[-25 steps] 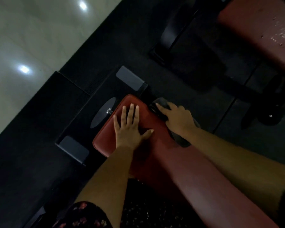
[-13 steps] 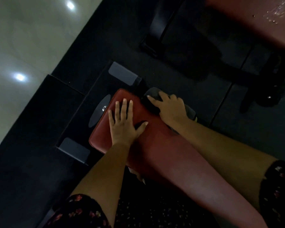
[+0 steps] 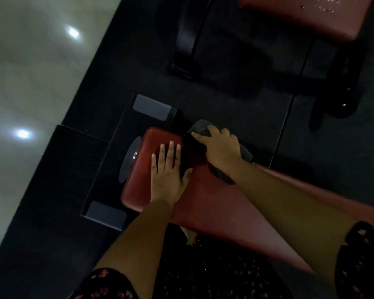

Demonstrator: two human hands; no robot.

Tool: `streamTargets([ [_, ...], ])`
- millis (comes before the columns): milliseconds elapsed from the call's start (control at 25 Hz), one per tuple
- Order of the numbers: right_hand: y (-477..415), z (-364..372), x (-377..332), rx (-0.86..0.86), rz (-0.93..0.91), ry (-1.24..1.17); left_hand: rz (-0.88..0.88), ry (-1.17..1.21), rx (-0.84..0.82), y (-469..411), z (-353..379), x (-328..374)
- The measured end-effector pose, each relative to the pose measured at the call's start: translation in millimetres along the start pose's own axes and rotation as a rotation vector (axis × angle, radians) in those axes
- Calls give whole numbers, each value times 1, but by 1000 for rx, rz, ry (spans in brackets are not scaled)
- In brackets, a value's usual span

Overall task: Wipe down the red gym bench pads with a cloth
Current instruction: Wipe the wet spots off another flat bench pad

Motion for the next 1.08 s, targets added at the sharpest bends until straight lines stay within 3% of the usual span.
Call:
streamTargets([
  [160, 40, 22, 60, -88, 223, 98, 114, -70, -19, -2, 3, 11],
  [280, 40, 20, 53, -159, 371, 158, 116, -122, -24, -4, 5, 20],
  [400, 22, 8, 21, -112, 247, 69, 148, -139, -75, -7, 15, 36],
  [520, 33, 14, 31, -46, 70, 38, 172, -122, -24, -10, 15, 48],
  [600, 53, 28, 61, -44, 97, 79, 259, -128, -10, -9, 16, 59],
  [680, 69, 35, 89, -60, 240, 122, 301, -106, 19, -12, 14, 70],
  [800, 71, 30, 97, -87, 388, 78, 220, -42, 34, -22, 13, 81],
  [1080, 70, 38, 106, -55, 105, -6, 144, -95, 9, -20, 24, 101],
])
Point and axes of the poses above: each hand's wrist, its own y-axis away from the middle knuckle, its own z-axis out of the palm, x = y × z, the point moved 8 cm from there along -y, towards the middle knuckle
